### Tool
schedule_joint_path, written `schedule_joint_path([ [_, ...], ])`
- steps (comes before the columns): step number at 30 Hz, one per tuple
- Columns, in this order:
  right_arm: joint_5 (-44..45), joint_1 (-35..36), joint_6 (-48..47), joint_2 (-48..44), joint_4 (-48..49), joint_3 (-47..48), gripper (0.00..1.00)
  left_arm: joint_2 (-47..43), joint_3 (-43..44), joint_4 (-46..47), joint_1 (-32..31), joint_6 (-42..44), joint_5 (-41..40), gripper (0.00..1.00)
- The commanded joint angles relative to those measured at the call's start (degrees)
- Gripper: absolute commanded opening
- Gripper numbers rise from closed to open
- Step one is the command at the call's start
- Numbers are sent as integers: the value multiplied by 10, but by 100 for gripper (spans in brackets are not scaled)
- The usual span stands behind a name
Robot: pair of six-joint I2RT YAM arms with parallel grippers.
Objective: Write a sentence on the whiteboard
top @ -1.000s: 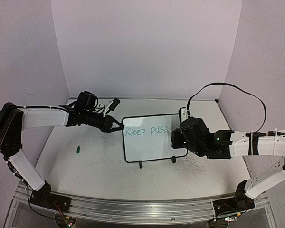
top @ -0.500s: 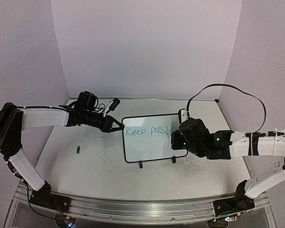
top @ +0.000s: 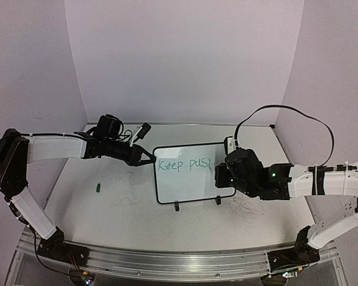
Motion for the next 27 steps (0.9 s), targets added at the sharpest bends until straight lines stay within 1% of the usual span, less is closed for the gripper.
schedule_joint_path([
  [1, 33, 2, -17, 8, 12, 31, 0, -26, 5, -10, 3, 20, -35, 0],
  [15, 58, 1, -20, 11, 14, 40, 0, -26, 5, -11, 3, 21, -35, 0],
  [27, 39, 2, 8, 3, -10, 21, 0, -23, 6, -11, 3, 21, -34, 0],
])
